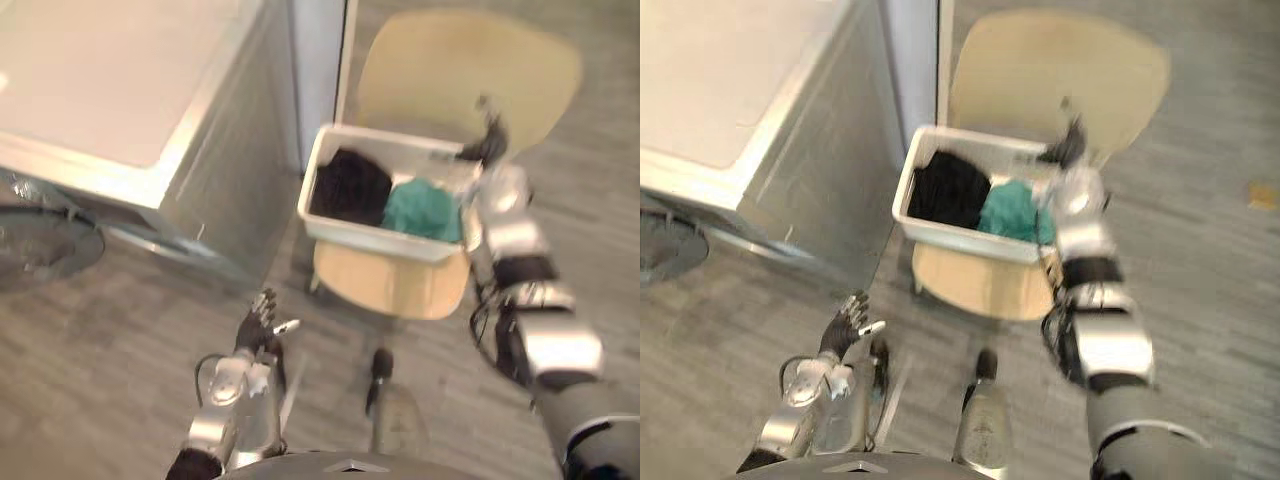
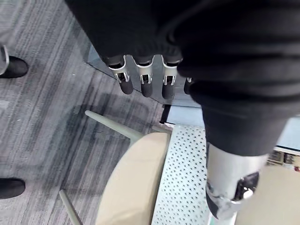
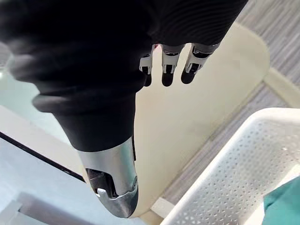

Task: Pick up the laundry basket with both hands and put the clothes into the washing machine.

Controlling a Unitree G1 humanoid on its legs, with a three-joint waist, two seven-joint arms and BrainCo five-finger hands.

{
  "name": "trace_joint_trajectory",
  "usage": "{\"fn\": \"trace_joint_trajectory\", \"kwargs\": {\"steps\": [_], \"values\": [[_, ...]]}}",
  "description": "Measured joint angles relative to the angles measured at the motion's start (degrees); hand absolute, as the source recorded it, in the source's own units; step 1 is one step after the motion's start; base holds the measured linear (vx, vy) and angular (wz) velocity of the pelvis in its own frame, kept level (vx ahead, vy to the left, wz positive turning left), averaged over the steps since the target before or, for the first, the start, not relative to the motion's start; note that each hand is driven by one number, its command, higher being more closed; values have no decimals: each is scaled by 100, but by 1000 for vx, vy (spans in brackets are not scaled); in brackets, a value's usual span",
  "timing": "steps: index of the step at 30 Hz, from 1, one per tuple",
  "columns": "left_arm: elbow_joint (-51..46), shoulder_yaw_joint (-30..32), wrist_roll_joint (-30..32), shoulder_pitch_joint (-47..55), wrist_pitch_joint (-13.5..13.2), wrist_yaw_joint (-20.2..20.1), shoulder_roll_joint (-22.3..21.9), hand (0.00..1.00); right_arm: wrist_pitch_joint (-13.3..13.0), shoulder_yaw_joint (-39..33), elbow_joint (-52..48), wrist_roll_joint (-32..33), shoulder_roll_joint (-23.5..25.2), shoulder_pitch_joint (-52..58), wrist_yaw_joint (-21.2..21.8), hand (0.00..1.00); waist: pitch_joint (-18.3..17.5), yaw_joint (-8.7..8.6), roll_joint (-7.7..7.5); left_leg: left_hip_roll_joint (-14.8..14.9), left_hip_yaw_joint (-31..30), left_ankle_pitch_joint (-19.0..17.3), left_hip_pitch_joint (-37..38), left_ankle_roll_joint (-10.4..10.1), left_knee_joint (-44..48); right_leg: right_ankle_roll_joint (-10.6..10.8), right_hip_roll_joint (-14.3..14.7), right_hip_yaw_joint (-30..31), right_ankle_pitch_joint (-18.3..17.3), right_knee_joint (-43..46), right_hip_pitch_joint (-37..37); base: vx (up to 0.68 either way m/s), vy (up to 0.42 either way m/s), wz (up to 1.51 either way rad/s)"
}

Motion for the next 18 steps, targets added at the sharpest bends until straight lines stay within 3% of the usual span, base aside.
{"fn": "trace_joint_trajectory", "kwargs": {"steps": [3, 7, 11, 18], "values": [[-113, 1, -107, 56, -2, 20, 3, 0, 14, 64, 606, 356, -188, -426, 62, 0, 129, 94, -2, 10, -30, 46, -248, 8, 10, -3, 24, -26, 99, -107, -169, -35, 6, 4], [-116, 13, -112, 45, -12, 31, -15, 0, 27, 305, 793, 818, -223, -432, 278, 0, 268, 76, -20, 26, -85, 78, -440, 6, 7, -4, 51, -66, 178, -211, -262, -9, 1, 2], [-81, 39, -112, -94, -12, 150, -19, 0, 40, 548, 799, 1243, -160, -433, 432, 0, 351, 111, -137, 105, -140, 147, -654, -27, -18, -41, 124, -141, 215, -217, -438, -30, -31, 4], [27, 275, -112, -496, -12, 385, -21, 0, 73, 672, -305, 1344, 62, -380, 491, 0, 491, 88, -383, 145, -120, 437, -651, -97, -376, -119, 191, -137, 277, -220, -630, -22, -50, -1]]}}
